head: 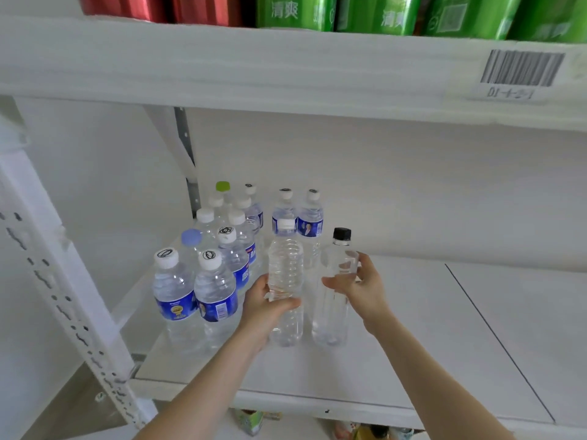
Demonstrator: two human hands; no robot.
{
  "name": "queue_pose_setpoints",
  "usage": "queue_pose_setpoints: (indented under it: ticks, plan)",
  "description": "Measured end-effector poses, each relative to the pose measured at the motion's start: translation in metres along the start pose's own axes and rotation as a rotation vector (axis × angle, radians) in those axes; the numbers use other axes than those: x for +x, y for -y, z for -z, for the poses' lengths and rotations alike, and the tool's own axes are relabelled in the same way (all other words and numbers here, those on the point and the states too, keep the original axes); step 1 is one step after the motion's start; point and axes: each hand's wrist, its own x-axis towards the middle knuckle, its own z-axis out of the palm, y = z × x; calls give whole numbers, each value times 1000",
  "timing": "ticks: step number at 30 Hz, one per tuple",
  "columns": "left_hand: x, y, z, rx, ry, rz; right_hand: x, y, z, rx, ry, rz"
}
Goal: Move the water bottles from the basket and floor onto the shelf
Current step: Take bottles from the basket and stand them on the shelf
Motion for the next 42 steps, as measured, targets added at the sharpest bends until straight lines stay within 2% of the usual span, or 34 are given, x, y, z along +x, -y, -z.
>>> queue_pose_setpoints:
  ticks: [8,14,23,26,32,42]
  plan:
    - [45,11,-8,133,-127,-26,57,-16,-12,-5,22,37]
    - [65,20,-18,114,-173,-59,82,-31,-25,-39,43,61]
    - [82,27,-16,94,-147,-152,93,-37,-34,-70,143,131]
    - [74,37,-16,148,-135,-168,86,-45,-29,-69,127,91]
    - [61,65,-20,319,-234,-149,73,-67,-19,-51,81,-21]
    - [104,63,-25,338,-219,-84,90,-64,-30,-105,75,-21]
